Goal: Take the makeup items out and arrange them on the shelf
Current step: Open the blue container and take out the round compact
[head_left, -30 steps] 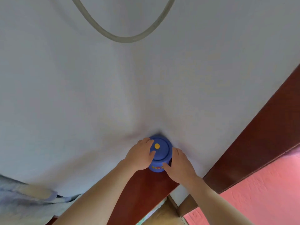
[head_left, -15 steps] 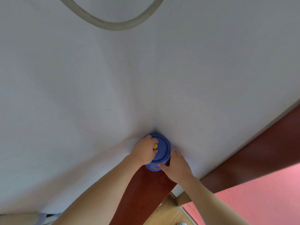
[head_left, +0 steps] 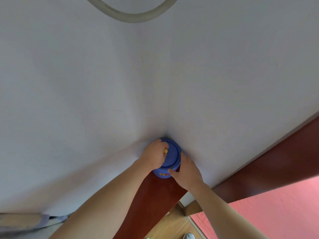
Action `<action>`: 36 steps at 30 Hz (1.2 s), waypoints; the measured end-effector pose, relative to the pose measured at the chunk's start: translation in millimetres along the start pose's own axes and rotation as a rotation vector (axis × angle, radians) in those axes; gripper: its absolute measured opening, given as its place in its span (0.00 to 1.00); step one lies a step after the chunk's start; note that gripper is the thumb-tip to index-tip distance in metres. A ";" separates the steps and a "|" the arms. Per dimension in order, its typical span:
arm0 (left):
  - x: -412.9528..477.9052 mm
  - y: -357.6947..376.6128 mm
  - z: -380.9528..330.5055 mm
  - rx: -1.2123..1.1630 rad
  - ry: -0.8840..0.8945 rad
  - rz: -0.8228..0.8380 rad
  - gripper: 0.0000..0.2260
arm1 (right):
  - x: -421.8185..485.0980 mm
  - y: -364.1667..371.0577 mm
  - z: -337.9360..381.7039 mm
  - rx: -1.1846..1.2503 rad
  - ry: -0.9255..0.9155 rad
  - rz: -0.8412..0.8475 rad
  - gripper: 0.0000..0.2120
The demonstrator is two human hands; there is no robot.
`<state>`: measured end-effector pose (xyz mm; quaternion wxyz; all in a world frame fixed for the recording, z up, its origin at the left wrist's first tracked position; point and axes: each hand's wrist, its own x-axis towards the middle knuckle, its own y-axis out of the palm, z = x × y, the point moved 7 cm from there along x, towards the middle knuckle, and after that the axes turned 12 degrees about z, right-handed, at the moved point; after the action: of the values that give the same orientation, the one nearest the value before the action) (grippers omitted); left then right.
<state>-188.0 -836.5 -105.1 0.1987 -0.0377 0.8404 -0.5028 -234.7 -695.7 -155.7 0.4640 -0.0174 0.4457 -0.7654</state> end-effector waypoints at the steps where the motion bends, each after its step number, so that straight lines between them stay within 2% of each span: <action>1: -1.0 -1.9 -0.3 -0.004 -0.006 -0.013 0.11 | 0.0 0.4 -0.1 -0.009 0.000 0.007 0.40; 9: -22.4 -17.9 5.0 -0.095 -0.029 -0.121 0.12 | -1.2 -1.9 0.0 -0.005 -0.011 0.029 0.37; 14: -50.7 -19.1 13.0 -0.137 -0.084 -0.204 0.08 | 0.2 -0.3 -0.9 0.004 -0.002 0.040 0.44; 23: -104.3 -13.6 53.1 -0.193 -0.199 -0.263 0.09 | -1.8 0.6 3.9 -0.078 -0.014 0.067 0.44; 29: -116.4 12.6 82.0 -0.175 -0.309 -0.190 0.12 | -2.5 -1.7 5.4 -0.050 -0.033 0.075 0.44; 36: -99.3 57.4 90.3 -0.172 -0.350 -0.087 0.14 | 0.5 -1.4 2.7 -0.084 -0.003 0.092 0.44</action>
<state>-55.4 -857.2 -162.6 0.3157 -0.1777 0.8304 -0.4232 -234.8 -697.6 -153.2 0.4982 -0.0175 0.4769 -0.7239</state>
